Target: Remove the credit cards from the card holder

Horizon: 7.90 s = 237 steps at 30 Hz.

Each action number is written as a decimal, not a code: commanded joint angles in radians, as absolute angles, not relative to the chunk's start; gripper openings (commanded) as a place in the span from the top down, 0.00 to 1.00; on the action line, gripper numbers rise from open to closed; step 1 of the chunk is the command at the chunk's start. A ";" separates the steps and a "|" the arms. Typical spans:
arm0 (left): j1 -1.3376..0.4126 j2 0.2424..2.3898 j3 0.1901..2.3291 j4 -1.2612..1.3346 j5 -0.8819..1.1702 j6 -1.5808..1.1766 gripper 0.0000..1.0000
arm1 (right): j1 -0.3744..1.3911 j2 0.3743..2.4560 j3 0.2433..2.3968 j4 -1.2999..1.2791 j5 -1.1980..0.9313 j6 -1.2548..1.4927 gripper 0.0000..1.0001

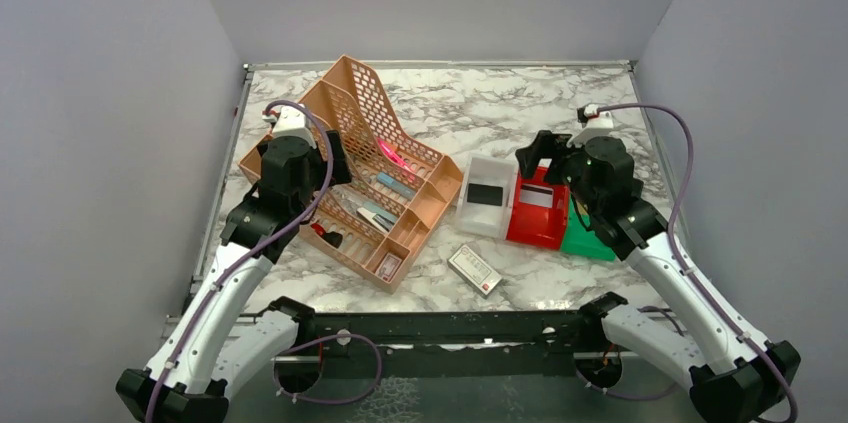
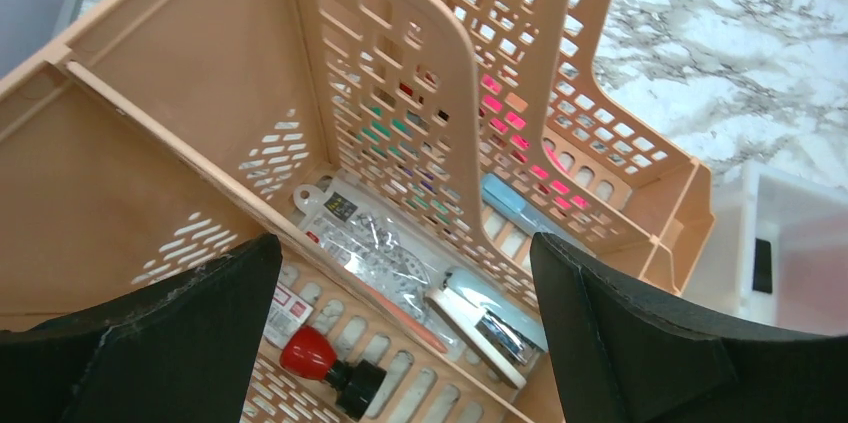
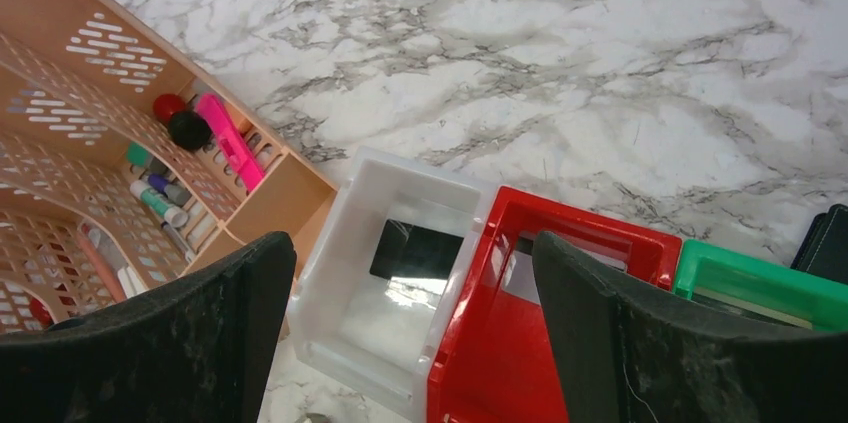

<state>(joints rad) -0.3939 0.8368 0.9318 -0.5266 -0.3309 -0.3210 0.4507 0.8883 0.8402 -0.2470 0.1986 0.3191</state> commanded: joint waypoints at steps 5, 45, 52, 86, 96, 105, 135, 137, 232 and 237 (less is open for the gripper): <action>-0.292 0.793 0.866 -0.371 -0.221 -0.244 0.01 | 0.334 0.817 0.735 -0.262 -0.058 0.370 0.04; -0.667 0.852 0.973 -0.334 -0.065 -0.252 0.02 | 0.242 1.075 0.638 -0.314 -0.610 0.388 0.11; -0.667 0.826 1.012 -0.362 -0.064 -0.247 0.02 | 0.470 1.291 0.753 -0.250 -0.469 0.407 0.11; -0.723 1.127 1.109 -0.394 0.164 -0.243 0.04 | 0.792 1.042 0.890 -0.638 0.805 0.636 0.01; -0.909 1.560 1.289 -0.368 -0.099 -0.228 0.04 | 0.793 0.770 0.842 -0.827 0.908 0.869 0.01; -0.921 1.832 1.455 -0.363 -0.010 -0.189 0.04 | 0.793 0.578 0.760 -0.772 0.873 0.773 0.01; -0.464 1.707 1.091 -0.362 -0.172 -0.263 0.03 | 0.793 0.889 0.760 -0.579 0.450 0.574 0.01; -0.430 1.666 1.067 -0.361 -0.170 -0.281 0.03 | 0.793 0.909 0.763 -0.576 0.427 0.570 0.01; -0.077 1.135 0.788 -0.348 0.234 -0.209 0.03 | 0.708 1.810 1.264 -0.332 -0.022 0.281 0.06; -0.076 1.134 0.790 -0.349 0.232 -0.207 0.03 | 0.737 1.867 1.346 -0.363 -0.027 0.176 0.06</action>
<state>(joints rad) -0.0742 1.1473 0.7914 -0.3676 0.2512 -0.2092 0.7166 1.8294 1.2762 -0.3458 -0.0273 0.2832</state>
